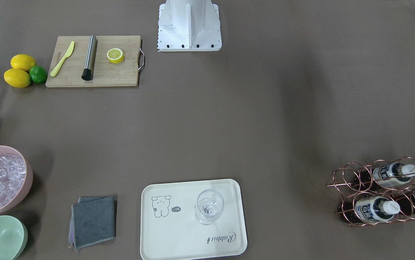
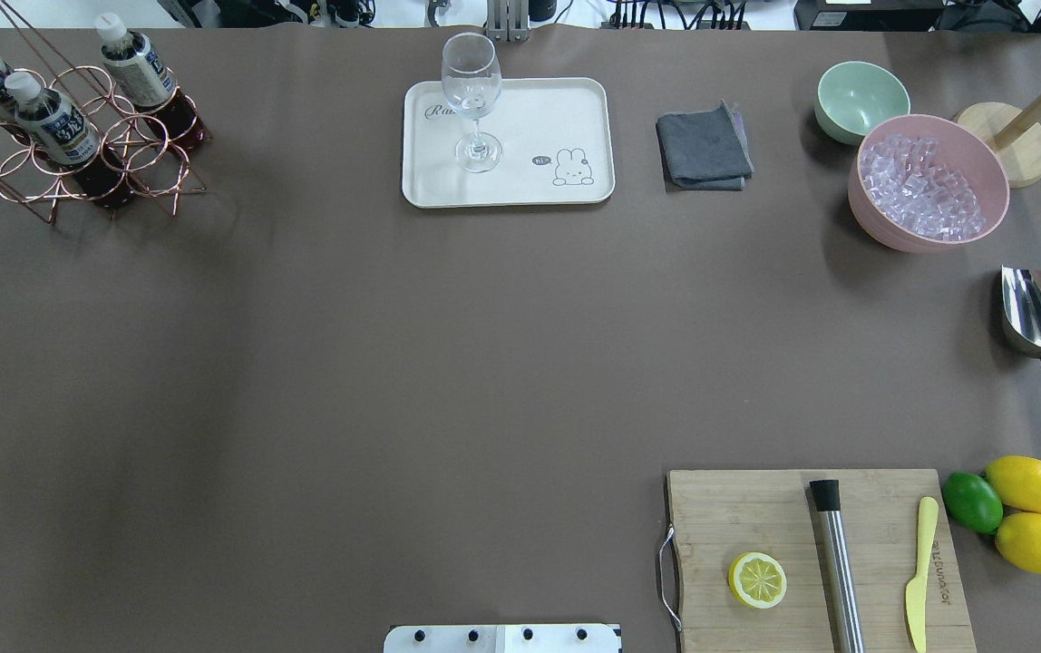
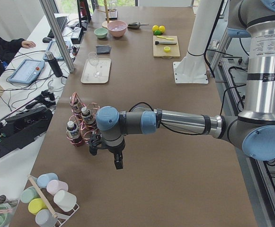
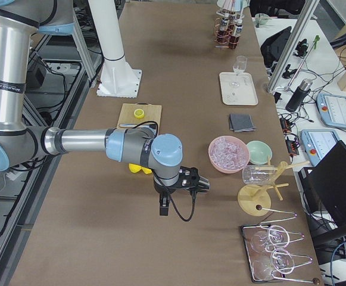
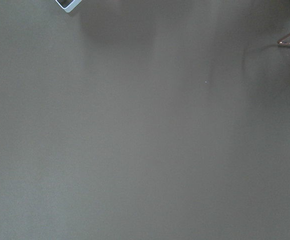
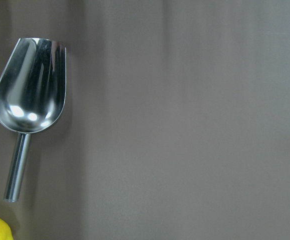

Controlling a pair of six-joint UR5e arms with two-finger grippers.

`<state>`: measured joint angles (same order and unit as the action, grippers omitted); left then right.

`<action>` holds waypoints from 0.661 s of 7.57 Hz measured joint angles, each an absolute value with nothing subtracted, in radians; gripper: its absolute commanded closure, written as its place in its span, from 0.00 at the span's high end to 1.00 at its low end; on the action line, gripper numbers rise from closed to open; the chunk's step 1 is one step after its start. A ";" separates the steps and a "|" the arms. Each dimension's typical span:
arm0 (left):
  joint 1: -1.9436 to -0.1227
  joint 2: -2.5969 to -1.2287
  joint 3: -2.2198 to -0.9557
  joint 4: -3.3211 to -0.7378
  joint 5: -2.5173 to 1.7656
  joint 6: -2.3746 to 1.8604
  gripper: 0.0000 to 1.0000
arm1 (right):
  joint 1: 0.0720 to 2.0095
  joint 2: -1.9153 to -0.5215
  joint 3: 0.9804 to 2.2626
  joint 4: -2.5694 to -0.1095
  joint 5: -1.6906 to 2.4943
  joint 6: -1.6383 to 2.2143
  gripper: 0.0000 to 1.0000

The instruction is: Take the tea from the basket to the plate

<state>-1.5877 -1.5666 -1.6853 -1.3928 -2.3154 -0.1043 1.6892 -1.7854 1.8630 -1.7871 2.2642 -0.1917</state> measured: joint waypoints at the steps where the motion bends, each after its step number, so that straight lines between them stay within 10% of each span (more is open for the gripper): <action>1: -1.588 -1.567 -1.686 -1.393 -2.315 -0.104 0.99 | 1.690 -1.786 1.863 -1.787 2.264 -0.191 1.00; 5: -1.588 -1.572 -1.687 -1.391 -2.308 -0.105 0.99 | 1.689 -1.786 1.863 -1.787 2.264 -0.192 1.00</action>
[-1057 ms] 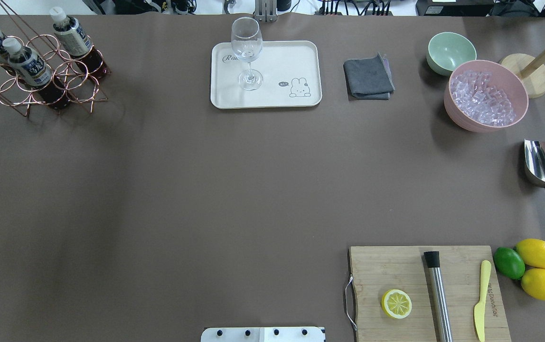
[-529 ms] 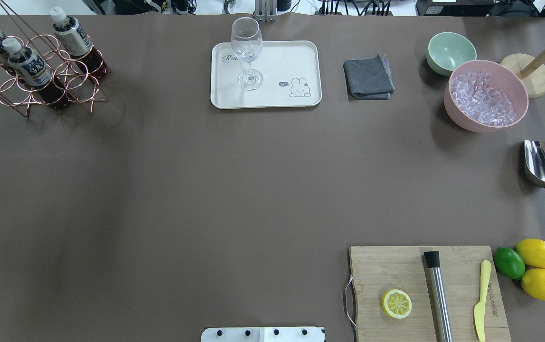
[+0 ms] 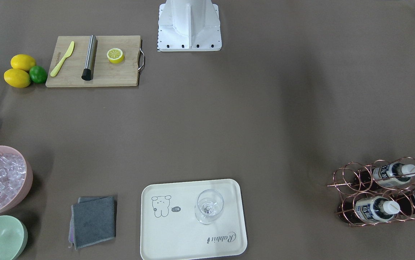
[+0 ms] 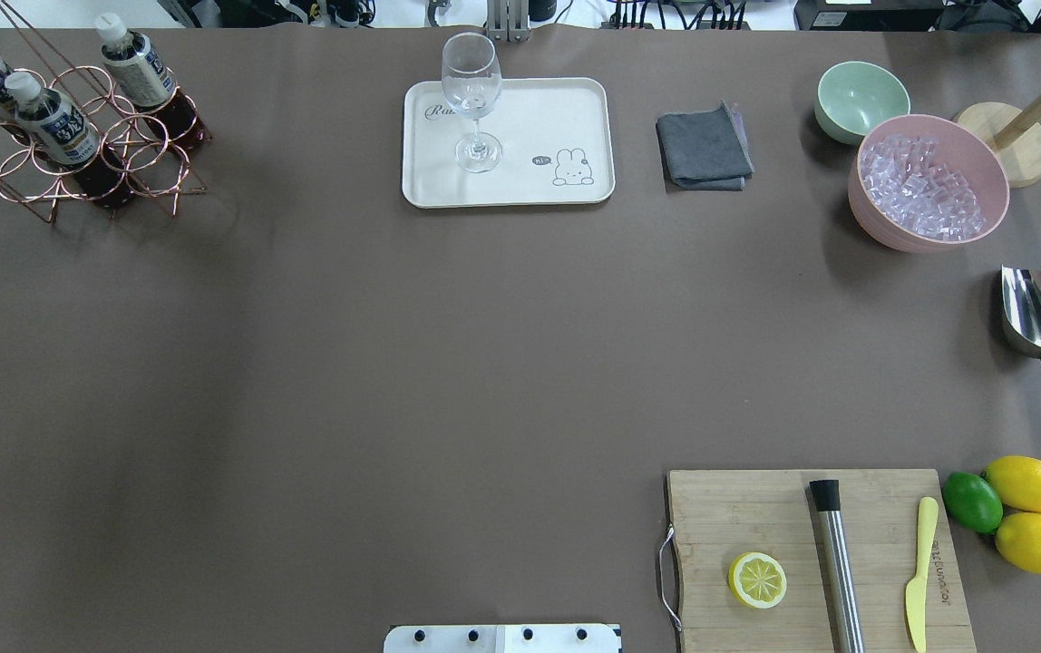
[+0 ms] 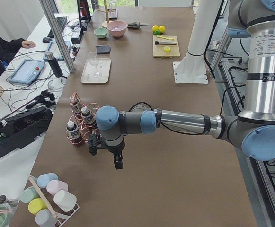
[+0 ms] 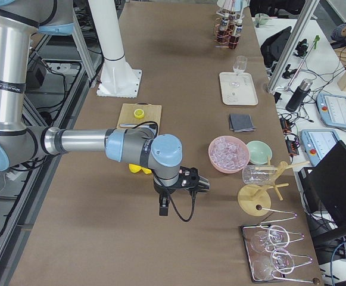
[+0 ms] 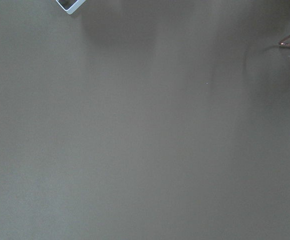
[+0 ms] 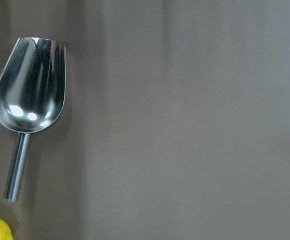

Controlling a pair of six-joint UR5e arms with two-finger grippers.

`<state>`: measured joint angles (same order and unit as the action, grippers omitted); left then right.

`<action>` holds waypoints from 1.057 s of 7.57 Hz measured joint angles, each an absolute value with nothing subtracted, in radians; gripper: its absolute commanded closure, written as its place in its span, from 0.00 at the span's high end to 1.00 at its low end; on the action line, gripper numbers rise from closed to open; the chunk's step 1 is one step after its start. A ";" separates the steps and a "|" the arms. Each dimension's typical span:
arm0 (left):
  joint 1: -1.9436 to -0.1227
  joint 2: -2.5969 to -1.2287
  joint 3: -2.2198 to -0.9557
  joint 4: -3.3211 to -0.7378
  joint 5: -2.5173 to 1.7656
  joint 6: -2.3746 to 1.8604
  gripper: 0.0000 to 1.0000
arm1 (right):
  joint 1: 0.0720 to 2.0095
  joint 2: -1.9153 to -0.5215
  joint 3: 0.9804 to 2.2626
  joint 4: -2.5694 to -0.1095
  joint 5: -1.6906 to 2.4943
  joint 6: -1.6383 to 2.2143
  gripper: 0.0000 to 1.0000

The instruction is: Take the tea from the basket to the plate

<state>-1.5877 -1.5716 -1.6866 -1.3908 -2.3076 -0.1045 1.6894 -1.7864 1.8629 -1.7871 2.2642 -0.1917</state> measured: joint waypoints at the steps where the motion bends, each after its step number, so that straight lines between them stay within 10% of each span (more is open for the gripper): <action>1: -1.588 -1.576 -1.690 -1.391 -2.307 -0.104 0.99 | 1.690 -1.787 1.863 -1.787 2.264 -0.192 1.00; 8: -1.569 -1.687 -1.680 -1.439 -2.301 0.321 0.99 | 1.690 -1.788 1.859 -1.787 2.264 -0.192 1.00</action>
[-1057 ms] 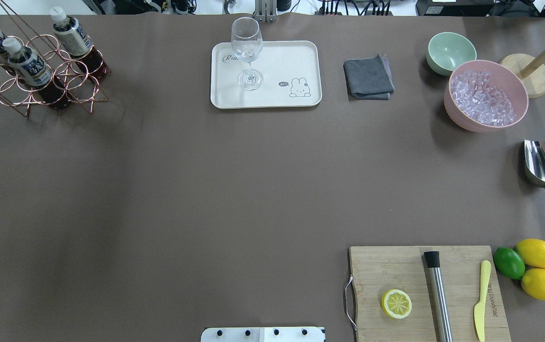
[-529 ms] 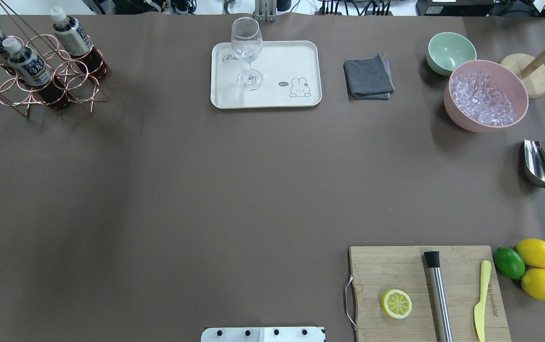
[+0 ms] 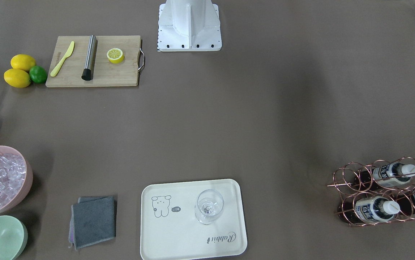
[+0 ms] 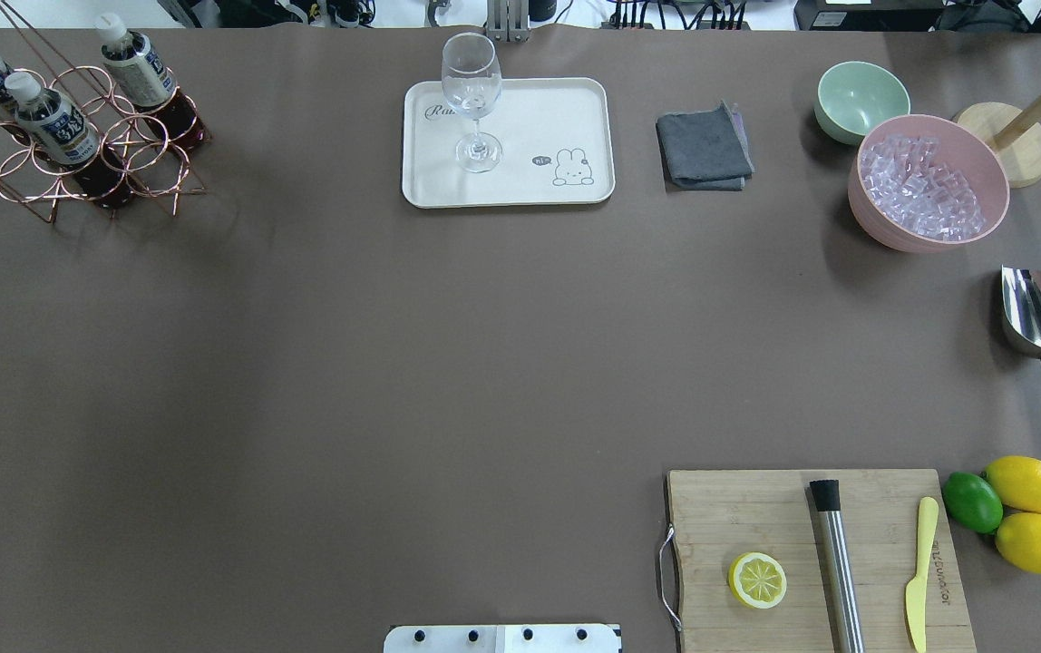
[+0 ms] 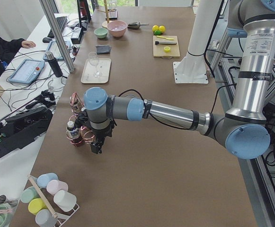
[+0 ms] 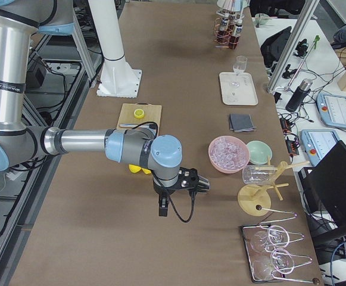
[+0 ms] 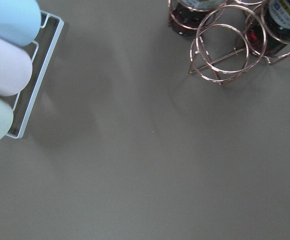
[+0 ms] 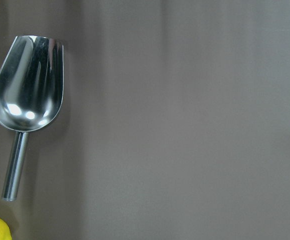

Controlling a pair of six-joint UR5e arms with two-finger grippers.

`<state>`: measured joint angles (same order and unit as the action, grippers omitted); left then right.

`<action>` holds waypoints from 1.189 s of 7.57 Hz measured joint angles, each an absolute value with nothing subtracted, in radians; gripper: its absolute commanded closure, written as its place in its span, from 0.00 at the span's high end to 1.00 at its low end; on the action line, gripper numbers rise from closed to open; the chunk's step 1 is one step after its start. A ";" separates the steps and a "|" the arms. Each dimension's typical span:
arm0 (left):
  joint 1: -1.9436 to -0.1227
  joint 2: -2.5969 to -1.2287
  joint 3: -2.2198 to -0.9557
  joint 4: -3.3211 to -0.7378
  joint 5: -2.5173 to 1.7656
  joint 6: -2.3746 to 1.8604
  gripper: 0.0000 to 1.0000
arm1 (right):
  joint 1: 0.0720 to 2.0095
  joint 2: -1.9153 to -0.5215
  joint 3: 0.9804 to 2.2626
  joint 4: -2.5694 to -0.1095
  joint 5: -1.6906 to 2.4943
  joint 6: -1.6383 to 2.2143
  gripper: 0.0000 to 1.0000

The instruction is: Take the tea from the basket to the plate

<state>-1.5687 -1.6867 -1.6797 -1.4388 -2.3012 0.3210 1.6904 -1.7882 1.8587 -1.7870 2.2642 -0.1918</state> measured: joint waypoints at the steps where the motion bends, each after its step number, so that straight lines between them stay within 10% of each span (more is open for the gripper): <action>1: -1.530 -1.724 -1.665 -1.438 -2.300 0.409 0.99 | 1.690 -1.788 1.859 -1.787 2.264 -0.192 1.00; 9: -1.492 -2.124 -1.432 -1.353 -2.241 1.020 0.99 | 1.691 -1.789 1.853 -1.787 2.264 -0.192 1.00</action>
